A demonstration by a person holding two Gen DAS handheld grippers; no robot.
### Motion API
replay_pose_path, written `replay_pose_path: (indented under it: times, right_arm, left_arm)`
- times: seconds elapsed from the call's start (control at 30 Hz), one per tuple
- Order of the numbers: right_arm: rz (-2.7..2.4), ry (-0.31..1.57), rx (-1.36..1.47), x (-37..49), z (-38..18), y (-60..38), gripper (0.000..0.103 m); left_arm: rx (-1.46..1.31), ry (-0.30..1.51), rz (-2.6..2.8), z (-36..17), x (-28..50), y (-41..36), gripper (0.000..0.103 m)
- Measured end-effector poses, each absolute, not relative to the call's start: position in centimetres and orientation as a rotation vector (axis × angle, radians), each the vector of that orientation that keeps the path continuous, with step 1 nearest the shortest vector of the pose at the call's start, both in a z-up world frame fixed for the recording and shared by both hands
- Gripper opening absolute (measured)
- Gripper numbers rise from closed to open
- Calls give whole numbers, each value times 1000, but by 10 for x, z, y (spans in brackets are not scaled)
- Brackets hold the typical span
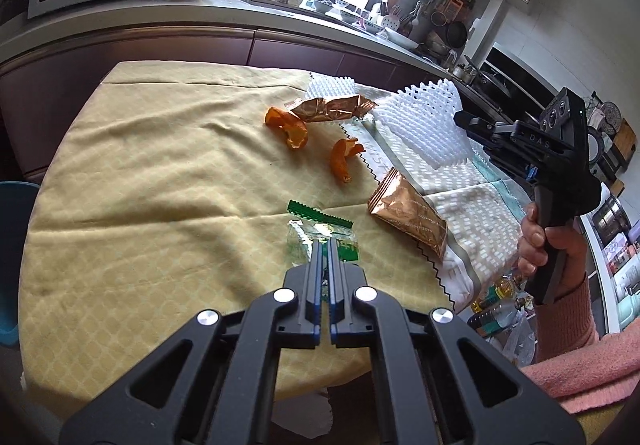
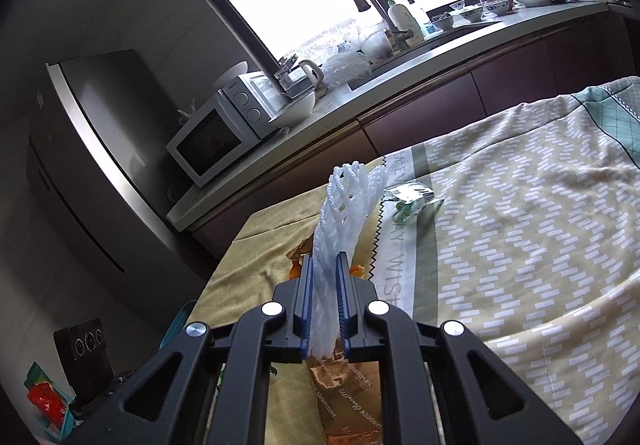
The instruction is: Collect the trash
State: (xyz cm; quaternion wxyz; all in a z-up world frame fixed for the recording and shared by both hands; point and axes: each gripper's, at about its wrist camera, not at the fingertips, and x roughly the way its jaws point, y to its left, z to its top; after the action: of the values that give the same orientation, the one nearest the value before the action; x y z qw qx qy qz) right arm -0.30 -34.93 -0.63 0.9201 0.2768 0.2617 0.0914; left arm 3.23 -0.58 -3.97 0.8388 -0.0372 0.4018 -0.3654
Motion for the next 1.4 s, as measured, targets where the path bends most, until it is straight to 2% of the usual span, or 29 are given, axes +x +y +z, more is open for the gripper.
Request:
replay_pose_path:
  times: [0.03, 0.07, 0.13, 0.3, 0.4, 0.47, 0.5, 0.53, 0.57, 0.83, 1.4]
  right_arm:
    - [194, 539, 570, -3, -6, -348, 10]
    - [200, 540, 573, -3, -7, -347, 10]
    - [207, 542, 572, -4, -7, -345, 10]
    - [227, 543, 570, -8, -6, -341, 10]
    - [242, 545, 568, -10, -6, -338, 10]
    - [256, 547, 562, -11, -5, -334, 10]
    - [267, 547, 556, -11, -5, -331, 10]
    - [277, 547, 552, -11, -4, -329, 10]
    - [286, 545, 549, -11, -4, -327, 10]
    - [376, 568, 547, -2, -7, -302, 10]
    - [583, 635, 535, 46, -9, -222, 10]
  left_arm:
    - [-84, 865, -786, -42, 33, -6, 5]
    - [-85, 876, -785, -44, 33, -7, 18]
    - [-77, 891, -779, -50, 32, -9, 34]
    - [-86, 942, -805, -64, 38, -20, 41]
    - [-89, 967, -788, -73, 45, -25, 39]
    - [-103, 979, -801, -76, 47, -27, 24]
    - [-108, 977, -798, -77, 49, -26, 22]
    - [-109, 972, -794, -77, 49, -25, 12]
    - [-110, 963, -793, -75, 48, -24, 8]
    - [-111, 901, -780, -59, 40, -10, 1]
    - [-149, 792, -601, -24, 39, 70, 1]
